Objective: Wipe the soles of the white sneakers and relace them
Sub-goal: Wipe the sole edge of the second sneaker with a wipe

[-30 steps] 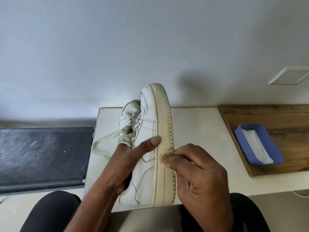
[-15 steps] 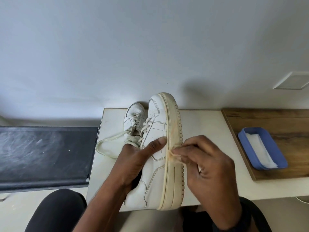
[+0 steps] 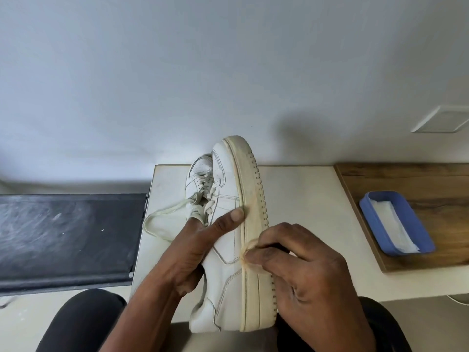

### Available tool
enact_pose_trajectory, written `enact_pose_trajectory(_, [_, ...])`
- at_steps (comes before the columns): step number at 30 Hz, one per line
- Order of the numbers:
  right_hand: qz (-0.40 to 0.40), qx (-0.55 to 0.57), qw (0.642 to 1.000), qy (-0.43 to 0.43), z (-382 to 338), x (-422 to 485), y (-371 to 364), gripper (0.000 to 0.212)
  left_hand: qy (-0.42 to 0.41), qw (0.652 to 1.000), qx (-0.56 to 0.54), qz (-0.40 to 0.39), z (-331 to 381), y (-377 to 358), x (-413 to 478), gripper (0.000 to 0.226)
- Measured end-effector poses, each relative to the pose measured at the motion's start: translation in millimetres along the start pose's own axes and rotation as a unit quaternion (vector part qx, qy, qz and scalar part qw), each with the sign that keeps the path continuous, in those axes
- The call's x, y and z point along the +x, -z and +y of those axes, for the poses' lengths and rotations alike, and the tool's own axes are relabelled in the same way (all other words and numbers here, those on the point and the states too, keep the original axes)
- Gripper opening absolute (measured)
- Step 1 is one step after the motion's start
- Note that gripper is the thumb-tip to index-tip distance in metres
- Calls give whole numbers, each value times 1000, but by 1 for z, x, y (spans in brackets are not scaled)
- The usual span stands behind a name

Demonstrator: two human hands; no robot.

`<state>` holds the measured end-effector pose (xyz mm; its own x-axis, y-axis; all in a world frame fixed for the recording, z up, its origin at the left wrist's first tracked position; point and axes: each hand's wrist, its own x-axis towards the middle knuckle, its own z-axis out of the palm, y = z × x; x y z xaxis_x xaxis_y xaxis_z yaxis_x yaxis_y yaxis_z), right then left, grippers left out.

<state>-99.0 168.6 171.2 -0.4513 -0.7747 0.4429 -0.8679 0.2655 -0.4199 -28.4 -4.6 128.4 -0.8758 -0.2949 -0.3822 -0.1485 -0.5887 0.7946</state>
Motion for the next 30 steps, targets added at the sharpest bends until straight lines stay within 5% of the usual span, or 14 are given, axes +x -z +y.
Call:
enact_pose_trajectory(10, [62, -4, 997, -46, 7, 19, 7, 21, -20, 999, 35, 16, 0, 0, -2, 65])
enact_pose_trajectory(17, [-55, -5, 997, 44, -3, 4, 1, 20, -18, 999, 42, 19, 4, -3, -4, 41])
enact_pose_trajectory(23, [58, -30, 998, -19, 22, 31, 18, 19, -28, 998, 56, -5, 1, -2, -4, 62])
enact_pose_trajectory(27, [62, -40, 997, -12, 12, 29, 14, 10, -38, 997, 59, -36, 2, 1, -4, 79])
enact_pose_trajectory(30, [52, -31, 998, 4, 10, 24, 13, 15, -66, 989, 94, -90, 4, 2, -6, 63])
